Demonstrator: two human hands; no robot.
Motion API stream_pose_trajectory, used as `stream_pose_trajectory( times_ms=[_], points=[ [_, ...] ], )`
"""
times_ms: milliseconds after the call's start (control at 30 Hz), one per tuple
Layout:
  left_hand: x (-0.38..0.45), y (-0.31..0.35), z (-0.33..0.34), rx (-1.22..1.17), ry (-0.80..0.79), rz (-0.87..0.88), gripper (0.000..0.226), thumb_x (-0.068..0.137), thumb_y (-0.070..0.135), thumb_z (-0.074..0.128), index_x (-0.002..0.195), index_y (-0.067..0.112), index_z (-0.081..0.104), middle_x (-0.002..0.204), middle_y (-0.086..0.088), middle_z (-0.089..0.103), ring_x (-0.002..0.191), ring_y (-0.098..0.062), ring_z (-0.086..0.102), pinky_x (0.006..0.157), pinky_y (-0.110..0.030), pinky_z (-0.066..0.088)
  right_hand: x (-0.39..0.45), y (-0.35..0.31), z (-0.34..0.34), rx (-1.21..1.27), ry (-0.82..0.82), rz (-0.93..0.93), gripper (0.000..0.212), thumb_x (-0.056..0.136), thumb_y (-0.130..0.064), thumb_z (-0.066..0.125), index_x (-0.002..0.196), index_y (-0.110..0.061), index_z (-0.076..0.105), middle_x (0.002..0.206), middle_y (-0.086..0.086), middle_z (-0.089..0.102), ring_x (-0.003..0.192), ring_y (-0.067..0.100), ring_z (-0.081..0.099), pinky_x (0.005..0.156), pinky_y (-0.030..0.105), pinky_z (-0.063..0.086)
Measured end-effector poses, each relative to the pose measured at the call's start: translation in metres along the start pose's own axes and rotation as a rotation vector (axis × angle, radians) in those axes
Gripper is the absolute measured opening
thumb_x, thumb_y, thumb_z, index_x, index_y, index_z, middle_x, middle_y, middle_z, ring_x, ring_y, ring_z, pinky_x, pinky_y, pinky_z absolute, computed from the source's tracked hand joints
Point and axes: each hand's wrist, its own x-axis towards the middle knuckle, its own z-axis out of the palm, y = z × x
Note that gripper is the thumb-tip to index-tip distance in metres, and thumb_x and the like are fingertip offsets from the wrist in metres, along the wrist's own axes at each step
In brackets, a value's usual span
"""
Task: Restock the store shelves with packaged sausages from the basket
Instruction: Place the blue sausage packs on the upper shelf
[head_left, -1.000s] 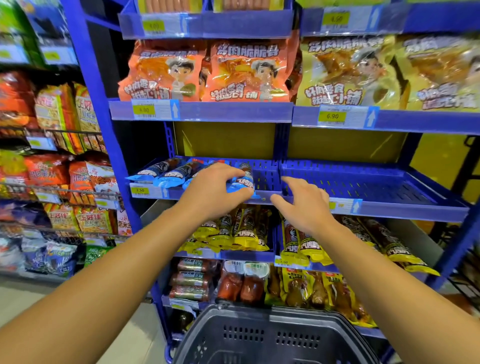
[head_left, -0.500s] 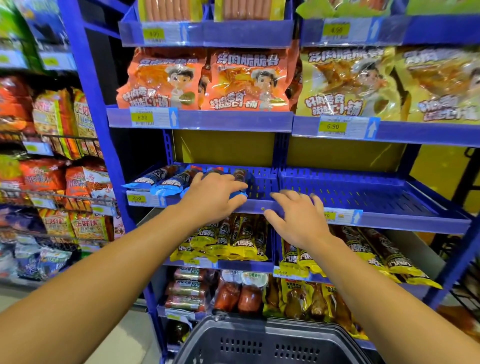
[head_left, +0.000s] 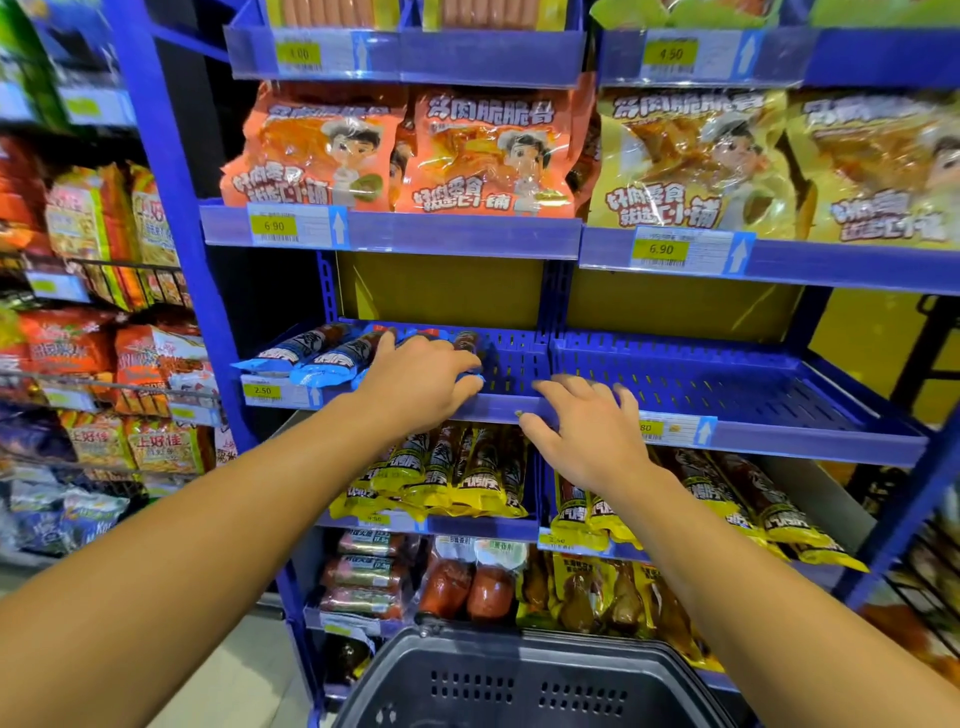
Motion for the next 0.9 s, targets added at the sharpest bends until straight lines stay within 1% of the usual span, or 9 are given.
stream_pose_trajectory(
  times_ms=[67, 133, 233, 300, 400, 500, 633, 733, 900],
  points=[
    [-0.001, -0.002, 0.000, 0.009, -0.007, 0.001, 0.041, 0.100, 0.049, 0.036, 0.134, 0.033, 0.053, 0.133, -0.001, 0.058, 0.125, -0.027, 0.048, 0.110, -0.062, 0.023, -0.001, -0.001, -0.002, -0.002, -0.008, 0.004, 0.058, 0.095, -0.063, 0.033, 0.145, -0.034, 0.040, 0.153, -0.007, 0.038, 0.140, 0.021, 0.031, 0.116, 0.053, 0.009],
    [-0.003, -0.002, 0.000, 0.017, -0.018, -0.009, 0.045, 0.099, 0.052, 0.037, 0.138, 0.033, 0.049, 0.139, -0.001, 0.054, 0.129, -0.028, 0.043, 0.110, -0.061, 0.022, -0.003, -0.002, -0.005, -0.027, -0.028, 0.001, 0.060, 0.095, -0.062, 0.034, 0.147, -0.033, 0.036, 0.154, -0.006, 0.035, 0.142, 0.023, 0.027, 0.117, 0.055, 0.008],
    [-0.012, 0.000, 0.000, 0.035, -0.019, -0.005, 0.058, 0.096, 0.059, 0.038, 0.148, 0.033, 0.035, 0.152, 0.000, 0.040, 0.141, -0.028, 0.030, 0.114, -0.061, 0.017, -0.009, -0.005, -0.012, -0.086, -0.071, -0.020, 0.066, 0.094, -0.062, 0.038, 0.152, -0.032, 0.025, 0.158, -0.005, 0.028, 0.147, 0.026, 0.018, 0.117, 0.057, 0.007],
    [-0.025, 0.006, 0.000, 0.022, 0.041, 0.013, 0.063, 0.095, 0.060, 0.040, 0.151, 0.033, 0.030, 0.158, 0.000, 0.032, 0.147, -0.028, 0.020, 0.117, -0.059, 0.014, -0.015, -0.007, -0.019, -0.085, -0.063, -0.031, 0.068, 0.094, -0.061, 0.041, 0.153, -0.033, 0.021, 0.160, -0.005, 0.024, 0.149, 0.026, 0.014, 0.118, 0.056, 0.006],
    [-0.059, 0.021, 0.004, -0.069, 0.191, 0.071, 0.063, 0.093, 0.056, 0.049, 0.148, 0.029, 0.038, 0.158, -0.002, 0.033, 0.148, -0.029, 0.020, 0.118, -0.056, 0.015, -0.037, -0.011, -0.025, -0.069, -0.008, -0.053, 0.070, 0.094, -0.059, 0.043, 0.154, -0.032, 0.018, 0.161, -0.005, 0.022, 0.150, 0.025, 0.010, 0.119, 0.054, 0.005],
    [-0.105, 0.036, 0.020, -0.167, 0.234, 0.119, 0.062, 0.092, 0.052, 0.054, 0.146, 0.026, 0.042, 0.156, -0.003, 0.036, 0.148, -0.029, 0.021, 0.119, -0.055, 0.014, -0.075, -0.015, -0.021, -0.054, 0.026, -0.113, 0.073, 0.093, -0.059, 0.045, 0.155, -0.031, 0.019, 0.161, -0.005, 0.023, 0.150, 0.025, 0.012, 0.119, 0.054, 0.008],
    [-0.154, 0.050, 0.053, -0.234, 0.158, 0.106, 0.064, 0.092, 0.053, 0.054, 0.149, 0.026, 0.039, 0.158, -0.001, 0.032, 0.149, -0.027, 0.019, 0.121, -0.051, 0.013, -0.129, -0.021, -0.001, -0.045, -0.023, -0.157, 0.075, 0.091, -0.060, 0.047, 0.155, -0.030, 0.022, 0.160, -0.004, 0.026, 0.150, 0.025, 0.016, 0.119, 0.051, 0.010],
    [-0.181, 0.061, 0.082, -0.269, 0.093, 0.088, 0.065, 0.091, 0.050, 0.057, 0.148, 0.023, 0.040, 0.158, -0.003, 0.032, 0.148, -0.029, 0.021, 0.119, -0.051, 0.017, -0.166, -0.021, 0.024, -0.037, -0.124, -0.133, 0.076, 0.091, -0.062, 0.044, 0.156, -0.031, 0.017, 0.161, -0.005, 0.022, 0.150, 0.024, 0.012, 0.119, 0.050, 0.008],
    [-0.225, 0.075, 0.144, -0.327, -0.104, 0.041, 0.068, 0.093, 0.054, 0.050, 0.152, 0.027, 0.029, 0.162, 0.001, 0.020, 0.151, -0.024, 0.011, 0.121, -0.048, 0.012, -0.227, -0.011, 0.076, 0.025, -0.290, -0.063, 0.078, 0.092, -0.062, 0.044, 0.156, -0.032, 0.012, 0.163, -0.006, 0.016, 0.151, 0.021, 0.004, 0.120, 0.047, 0.001]
  ],
)
